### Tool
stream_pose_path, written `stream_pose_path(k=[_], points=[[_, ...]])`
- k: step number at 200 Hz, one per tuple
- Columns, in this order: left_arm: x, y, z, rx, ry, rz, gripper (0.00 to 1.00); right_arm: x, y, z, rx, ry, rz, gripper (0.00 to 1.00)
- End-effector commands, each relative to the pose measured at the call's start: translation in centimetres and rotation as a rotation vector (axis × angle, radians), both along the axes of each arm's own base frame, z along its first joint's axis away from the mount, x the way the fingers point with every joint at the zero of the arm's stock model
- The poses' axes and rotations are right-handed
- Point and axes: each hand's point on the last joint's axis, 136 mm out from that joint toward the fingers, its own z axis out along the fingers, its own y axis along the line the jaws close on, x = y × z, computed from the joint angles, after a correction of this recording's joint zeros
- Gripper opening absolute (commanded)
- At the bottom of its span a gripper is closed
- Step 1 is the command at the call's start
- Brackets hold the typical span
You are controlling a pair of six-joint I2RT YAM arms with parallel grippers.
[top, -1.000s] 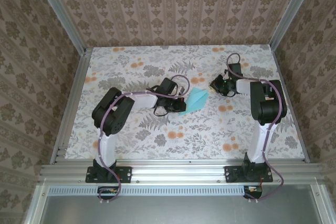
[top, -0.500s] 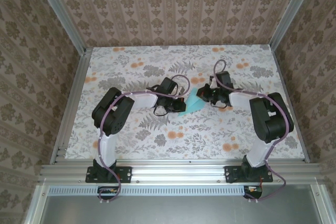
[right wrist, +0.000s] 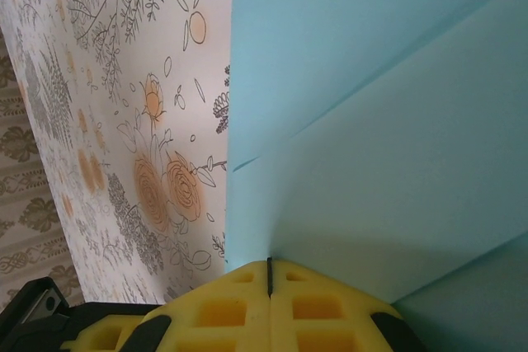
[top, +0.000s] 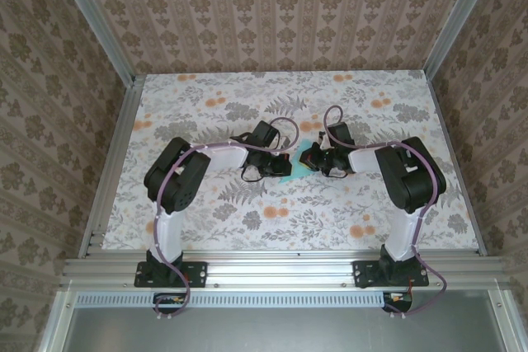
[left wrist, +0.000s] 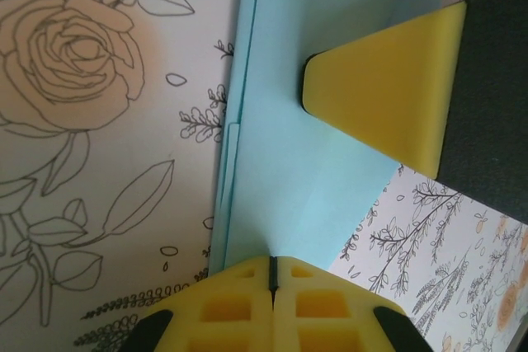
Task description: Fold a paper plane with a square sheet of paper (pick it up from the middle)
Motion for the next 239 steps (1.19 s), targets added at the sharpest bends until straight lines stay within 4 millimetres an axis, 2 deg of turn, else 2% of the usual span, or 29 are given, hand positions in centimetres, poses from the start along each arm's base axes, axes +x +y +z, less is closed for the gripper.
stream_pose_path(k=[1,14,28,69,108,142,165,239], points=[[0.3,-0.4,2.7,-0.065,0.007,-0.005,0.05,-1.8,-1.4,-2.8,-0.092,0.095,0.004,0.04],[0.8,-1.3,3.9,-0.125,-0.002,-0.013,0.09,-2.1,-1.5,-3.3,-0.099,0.110,0.007,0.04],[1.1,-1.9,4.0,-0.139,0.003,-0.023,0.11,-2.2,-1.5,-3.6,-0.100,0.121,0.007,0.04],[0.3,-2.3,2.4,-0.133,0.071,-0.070,0.12,-2.4,-1.6,-4.5,-0.108,0.153,0.003,0.04],[-0.4,-1.9,0.9,-0.090,0.118,-0.089,0.10,-2.6,-2.0,-5.0,-0.138,0.187,-0.003,0.04],[-1.1,-0.9,-0.3,-0.023,0.148,-0.090,0.10,-3.1,-2.9,-5.9,-0.203,0.235,-0.020,0.04],[-1.2,0.5,-1.6,0.055,0.136,-0.068,0.10,-3.6,-3.8,-6.8,-0.249,0.273,-0.040,0.04],[-2.6,4.0,-3.0,0.098,0.158,-0.037,0.07,-4.1,-5.2,-7.8,-0.319,0.318,-0.073,0.04]])
